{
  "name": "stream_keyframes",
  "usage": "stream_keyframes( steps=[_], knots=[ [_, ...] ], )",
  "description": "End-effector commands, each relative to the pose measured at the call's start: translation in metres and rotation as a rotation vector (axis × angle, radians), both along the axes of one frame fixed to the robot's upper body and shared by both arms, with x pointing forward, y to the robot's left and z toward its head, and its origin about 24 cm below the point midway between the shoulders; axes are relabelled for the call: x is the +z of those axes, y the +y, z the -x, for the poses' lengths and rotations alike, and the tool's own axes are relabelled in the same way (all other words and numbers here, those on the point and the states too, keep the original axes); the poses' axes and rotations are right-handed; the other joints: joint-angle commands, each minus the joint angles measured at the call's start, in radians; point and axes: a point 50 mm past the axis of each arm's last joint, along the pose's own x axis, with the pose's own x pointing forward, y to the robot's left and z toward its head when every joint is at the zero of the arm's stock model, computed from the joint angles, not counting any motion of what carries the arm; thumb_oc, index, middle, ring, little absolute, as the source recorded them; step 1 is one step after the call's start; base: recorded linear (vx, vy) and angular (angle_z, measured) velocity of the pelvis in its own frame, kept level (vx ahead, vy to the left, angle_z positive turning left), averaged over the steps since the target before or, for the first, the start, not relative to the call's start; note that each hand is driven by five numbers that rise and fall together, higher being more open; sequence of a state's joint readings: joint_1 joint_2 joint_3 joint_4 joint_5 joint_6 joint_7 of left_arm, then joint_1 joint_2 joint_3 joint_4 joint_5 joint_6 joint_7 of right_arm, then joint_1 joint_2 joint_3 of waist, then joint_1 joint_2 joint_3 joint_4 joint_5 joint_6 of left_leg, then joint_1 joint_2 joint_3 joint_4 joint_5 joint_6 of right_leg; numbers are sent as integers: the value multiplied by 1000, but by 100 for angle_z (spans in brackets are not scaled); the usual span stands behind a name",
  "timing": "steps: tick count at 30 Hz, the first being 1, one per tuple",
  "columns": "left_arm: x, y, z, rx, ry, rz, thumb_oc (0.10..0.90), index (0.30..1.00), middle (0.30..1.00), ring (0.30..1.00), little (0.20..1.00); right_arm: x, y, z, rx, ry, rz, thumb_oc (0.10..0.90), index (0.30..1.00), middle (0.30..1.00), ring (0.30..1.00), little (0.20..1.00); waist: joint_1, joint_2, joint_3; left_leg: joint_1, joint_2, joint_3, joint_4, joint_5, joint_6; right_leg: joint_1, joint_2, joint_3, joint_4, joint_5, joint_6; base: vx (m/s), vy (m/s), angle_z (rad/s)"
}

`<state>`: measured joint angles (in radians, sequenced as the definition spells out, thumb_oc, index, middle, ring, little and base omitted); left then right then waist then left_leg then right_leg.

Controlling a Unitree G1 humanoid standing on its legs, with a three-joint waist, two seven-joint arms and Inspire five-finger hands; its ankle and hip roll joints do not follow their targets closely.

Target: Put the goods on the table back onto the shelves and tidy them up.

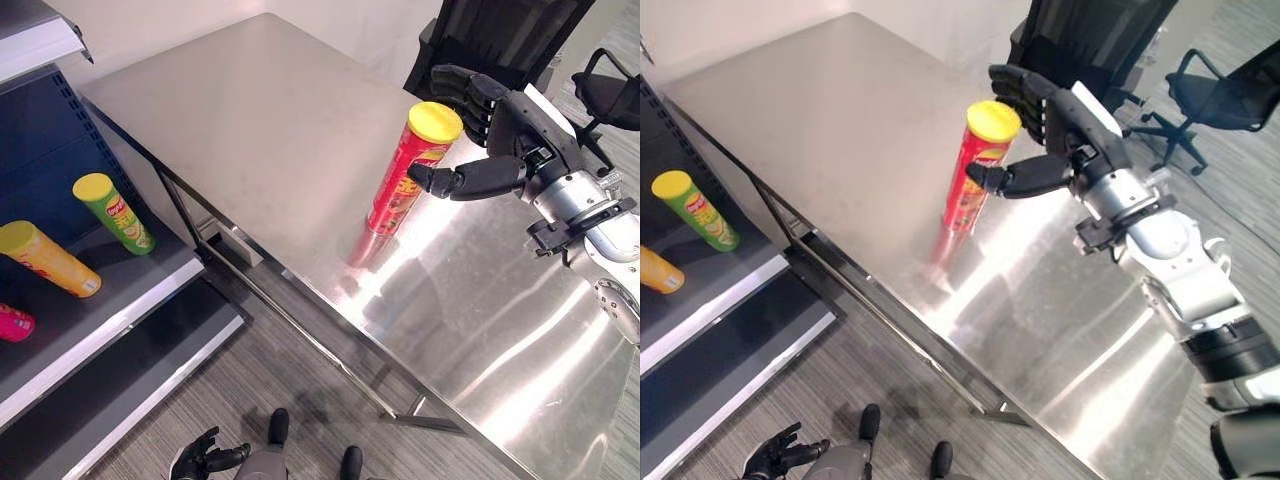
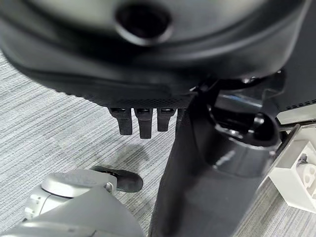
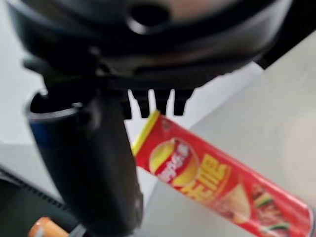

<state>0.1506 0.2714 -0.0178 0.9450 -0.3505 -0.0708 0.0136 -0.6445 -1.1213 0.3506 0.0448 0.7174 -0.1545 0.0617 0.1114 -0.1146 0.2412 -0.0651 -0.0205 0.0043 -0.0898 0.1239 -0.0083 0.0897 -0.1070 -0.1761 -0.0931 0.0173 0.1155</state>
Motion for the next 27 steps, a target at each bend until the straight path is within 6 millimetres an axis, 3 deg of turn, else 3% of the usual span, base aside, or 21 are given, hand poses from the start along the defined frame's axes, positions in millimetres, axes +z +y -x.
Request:
stream_keyframes(
  steps=[1,10,27],
  knots=[
    [2,14,10,-35,24,-58,800,900,900,900,900,61,4,8,1,-234,31,800,900,900,900,900,26,-34,-70,13,60,10,3,-90,-63,12,-61,-31,28,-38,77,0,0,0],
    [3,17,9,-30,22,-67,800,900,900,900,900,66,2,-1,-28,-218,36,800,900,900,900,900,38,-55,-60,3,62,6,3,-90,-64,6,-59,-35,25,-31,78,5,-2,2],
    [5,20,6,-24,11,-75,800,900,900,900,900,69,-10,-14,-118,-159,96,800,900,900,900,900,39,-59,-53,2,57,2,3,-94,-64,2,-63,-37,32,-29,80,0,0,0]
  ],
)
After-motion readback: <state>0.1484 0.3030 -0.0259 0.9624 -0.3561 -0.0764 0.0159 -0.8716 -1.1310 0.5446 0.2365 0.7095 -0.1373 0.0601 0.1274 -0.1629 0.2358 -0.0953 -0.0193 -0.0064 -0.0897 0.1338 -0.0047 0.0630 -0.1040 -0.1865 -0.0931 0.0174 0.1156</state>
